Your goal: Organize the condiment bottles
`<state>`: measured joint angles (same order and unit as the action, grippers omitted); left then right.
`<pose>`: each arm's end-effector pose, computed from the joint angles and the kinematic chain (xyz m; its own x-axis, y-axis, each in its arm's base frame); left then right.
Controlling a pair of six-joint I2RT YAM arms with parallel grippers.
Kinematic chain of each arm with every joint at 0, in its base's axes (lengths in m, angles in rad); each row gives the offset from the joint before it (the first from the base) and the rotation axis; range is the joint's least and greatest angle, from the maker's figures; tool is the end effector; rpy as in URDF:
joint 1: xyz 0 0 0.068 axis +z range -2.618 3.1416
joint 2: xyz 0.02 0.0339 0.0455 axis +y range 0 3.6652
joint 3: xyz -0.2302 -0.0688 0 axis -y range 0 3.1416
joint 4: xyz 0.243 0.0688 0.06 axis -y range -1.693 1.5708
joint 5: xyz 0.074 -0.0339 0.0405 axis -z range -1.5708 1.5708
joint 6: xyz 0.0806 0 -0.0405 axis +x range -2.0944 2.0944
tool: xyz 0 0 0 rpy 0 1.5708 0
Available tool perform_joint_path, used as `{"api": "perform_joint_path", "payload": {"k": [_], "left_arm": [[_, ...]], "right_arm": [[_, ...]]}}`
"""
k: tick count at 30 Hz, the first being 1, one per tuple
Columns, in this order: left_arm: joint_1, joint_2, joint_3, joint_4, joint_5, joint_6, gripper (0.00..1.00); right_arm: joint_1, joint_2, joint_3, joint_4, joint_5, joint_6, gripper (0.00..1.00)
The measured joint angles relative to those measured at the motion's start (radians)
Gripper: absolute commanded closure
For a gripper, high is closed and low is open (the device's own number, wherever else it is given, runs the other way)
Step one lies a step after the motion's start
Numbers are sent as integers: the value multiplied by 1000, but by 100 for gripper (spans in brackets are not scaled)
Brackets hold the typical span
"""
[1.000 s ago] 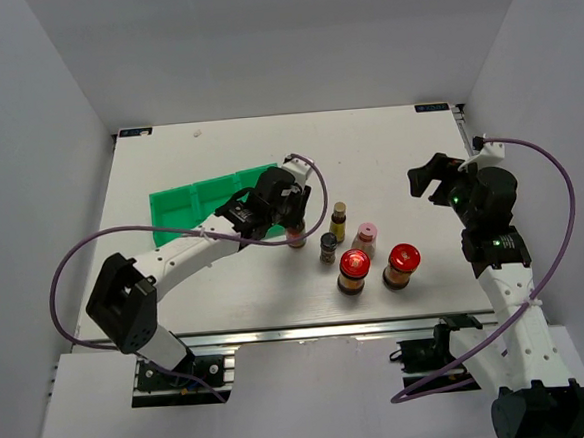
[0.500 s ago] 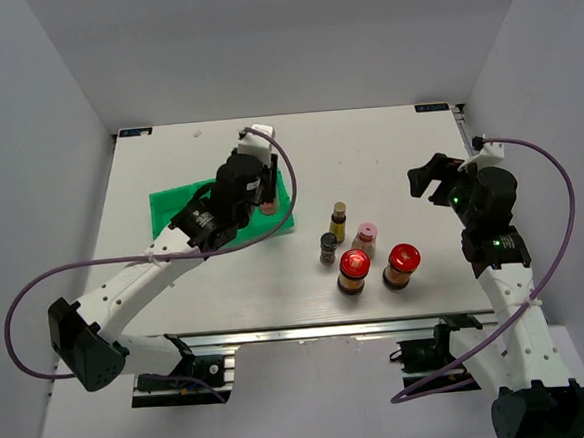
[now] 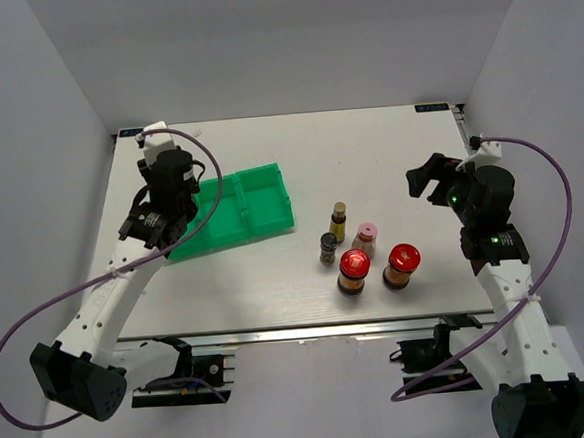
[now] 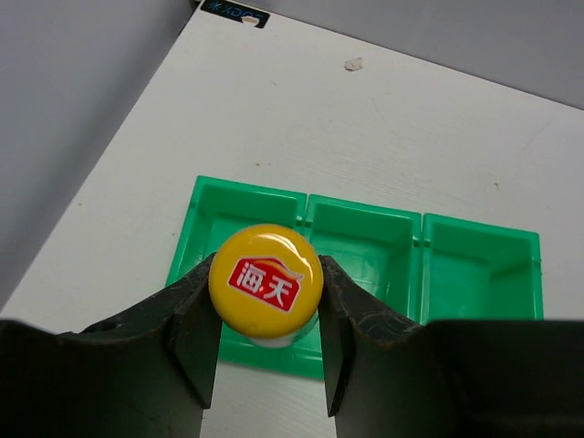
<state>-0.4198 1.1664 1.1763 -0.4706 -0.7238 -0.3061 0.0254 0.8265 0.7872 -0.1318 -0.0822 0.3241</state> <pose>0.2886 -0.0704 0.3278 -0.3159 -0.1063 -0.9428 -0.3476 0.9376 0.0108 0.2610 0.0133 0.3070 -0.1952 0.3125 -0.9296 -0.0465 0.9439 0.3271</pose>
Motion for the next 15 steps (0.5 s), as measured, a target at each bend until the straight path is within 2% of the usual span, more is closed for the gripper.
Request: {"api": "perform_joint_path", "payload": {"k": [11, 15], "left_arm": [[223, 31, -53, 65, 81, -16, 100], [255, 35, -103, 126, 114, 3, 100]], "right_arm": [[0, 35, 0, -1, 2, -2, 11], [0, 45, 0, -1, 4, -3, 11]]}}
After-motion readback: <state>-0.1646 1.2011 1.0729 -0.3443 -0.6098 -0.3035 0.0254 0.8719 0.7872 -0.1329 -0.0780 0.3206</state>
